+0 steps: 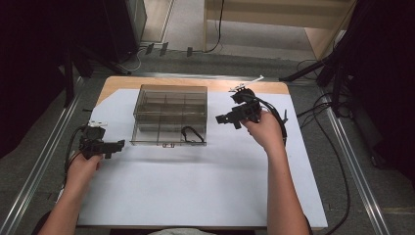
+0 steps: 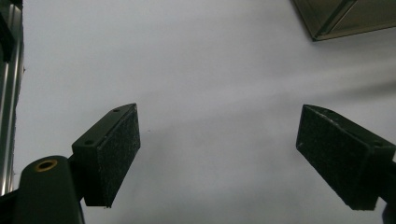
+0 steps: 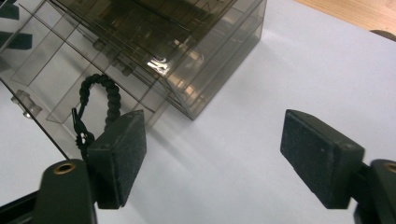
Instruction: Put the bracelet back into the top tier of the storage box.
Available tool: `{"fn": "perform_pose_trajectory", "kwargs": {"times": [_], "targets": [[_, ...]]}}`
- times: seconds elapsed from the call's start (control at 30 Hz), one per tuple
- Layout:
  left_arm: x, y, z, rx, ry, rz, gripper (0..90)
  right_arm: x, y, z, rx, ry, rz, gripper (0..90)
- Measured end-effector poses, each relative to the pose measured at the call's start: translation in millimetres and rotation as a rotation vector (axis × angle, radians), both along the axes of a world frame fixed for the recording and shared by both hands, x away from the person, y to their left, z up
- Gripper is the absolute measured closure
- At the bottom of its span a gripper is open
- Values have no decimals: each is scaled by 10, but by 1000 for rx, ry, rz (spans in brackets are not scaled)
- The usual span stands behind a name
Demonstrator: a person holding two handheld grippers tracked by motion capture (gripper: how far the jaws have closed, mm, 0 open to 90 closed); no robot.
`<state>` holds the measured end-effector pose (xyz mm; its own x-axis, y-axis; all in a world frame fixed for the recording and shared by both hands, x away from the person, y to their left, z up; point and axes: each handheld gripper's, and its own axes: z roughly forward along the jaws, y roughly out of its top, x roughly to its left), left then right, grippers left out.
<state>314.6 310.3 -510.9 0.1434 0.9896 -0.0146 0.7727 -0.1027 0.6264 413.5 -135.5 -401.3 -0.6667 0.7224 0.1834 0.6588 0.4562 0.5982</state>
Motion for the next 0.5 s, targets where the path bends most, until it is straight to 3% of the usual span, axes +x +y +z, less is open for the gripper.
{"fn": "perform_pose_trajectory", "kwargs": {"times": [0.23,0.5], "targets": [[0,-1,1,-1,-3,0,148,38,-212,-39,-17,-30,-35,225],[-1,-2,3,1,-3,-2,148,69,-368,-87,-26,-25,-65,225]]}}
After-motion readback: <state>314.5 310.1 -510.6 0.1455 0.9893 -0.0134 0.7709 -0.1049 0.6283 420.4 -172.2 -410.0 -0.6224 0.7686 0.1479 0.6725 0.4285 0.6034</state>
